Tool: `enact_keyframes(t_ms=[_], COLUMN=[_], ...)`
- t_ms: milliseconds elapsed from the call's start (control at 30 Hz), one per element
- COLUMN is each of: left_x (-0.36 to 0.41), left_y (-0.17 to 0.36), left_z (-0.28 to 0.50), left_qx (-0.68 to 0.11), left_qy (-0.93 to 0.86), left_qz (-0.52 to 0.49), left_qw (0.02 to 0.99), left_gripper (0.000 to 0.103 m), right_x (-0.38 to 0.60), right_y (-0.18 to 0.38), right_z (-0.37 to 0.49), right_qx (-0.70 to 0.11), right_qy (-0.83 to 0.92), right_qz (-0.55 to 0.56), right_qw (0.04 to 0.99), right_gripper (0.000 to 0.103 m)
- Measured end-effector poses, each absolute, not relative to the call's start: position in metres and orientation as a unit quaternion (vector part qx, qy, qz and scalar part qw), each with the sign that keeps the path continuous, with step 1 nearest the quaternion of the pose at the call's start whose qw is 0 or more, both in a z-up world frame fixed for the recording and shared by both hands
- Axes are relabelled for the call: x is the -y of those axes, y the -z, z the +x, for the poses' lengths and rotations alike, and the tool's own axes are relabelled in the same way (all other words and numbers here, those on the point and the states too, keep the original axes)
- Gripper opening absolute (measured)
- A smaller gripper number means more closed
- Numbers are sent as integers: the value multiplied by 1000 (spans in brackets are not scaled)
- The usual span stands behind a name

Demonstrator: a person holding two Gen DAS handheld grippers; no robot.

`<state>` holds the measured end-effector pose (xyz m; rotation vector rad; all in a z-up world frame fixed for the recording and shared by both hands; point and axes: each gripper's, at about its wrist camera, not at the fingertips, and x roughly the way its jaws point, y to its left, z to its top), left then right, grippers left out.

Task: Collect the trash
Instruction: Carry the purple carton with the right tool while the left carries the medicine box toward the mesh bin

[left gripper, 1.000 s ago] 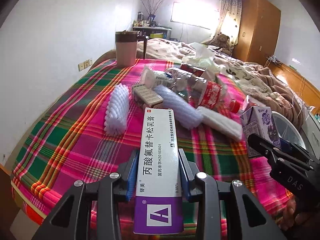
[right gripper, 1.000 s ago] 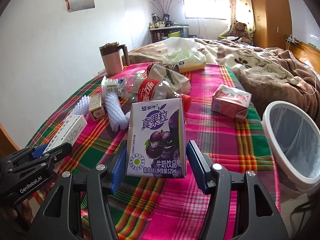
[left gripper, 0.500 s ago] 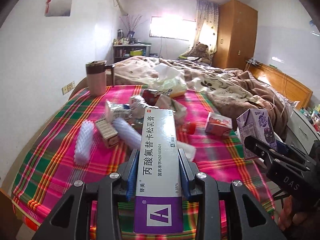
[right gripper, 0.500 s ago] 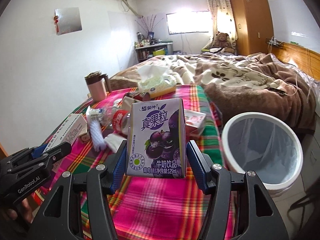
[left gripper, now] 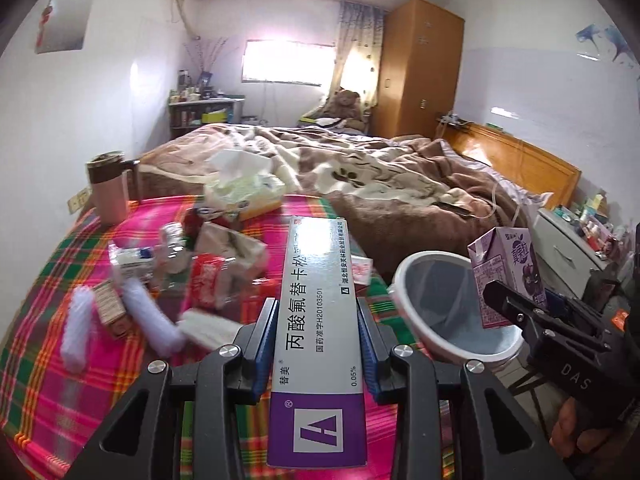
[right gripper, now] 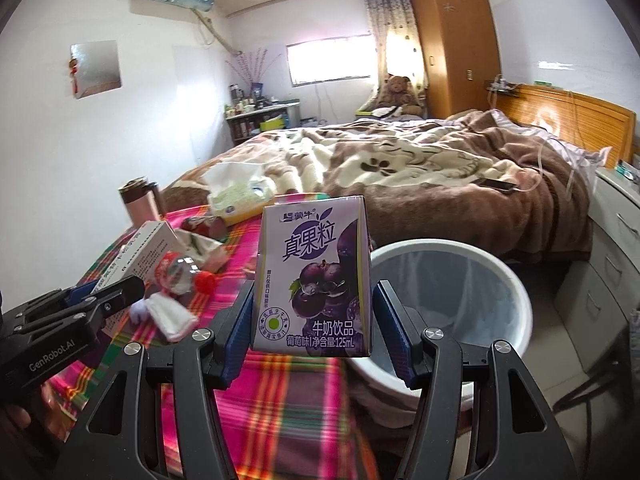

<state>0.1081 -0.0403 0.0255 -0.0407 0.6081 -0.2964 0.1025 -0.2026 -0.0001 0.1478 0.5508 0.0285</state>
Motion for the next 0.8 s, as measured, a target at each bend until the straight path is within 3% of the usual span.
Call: enact_keyframes(t_ms=[800], left_x=[177], left_y=[5], left_z=[166], left_qx=[-331], left_qy=[243], left_qz=[33], left_qw=[911], left_gripper=[37], right_x=[289], right_y=[35], right_z=[125], right_qx=[-328], right_qy=[68], right_qz=[112], right_qw=[936], right_gripper=[60])
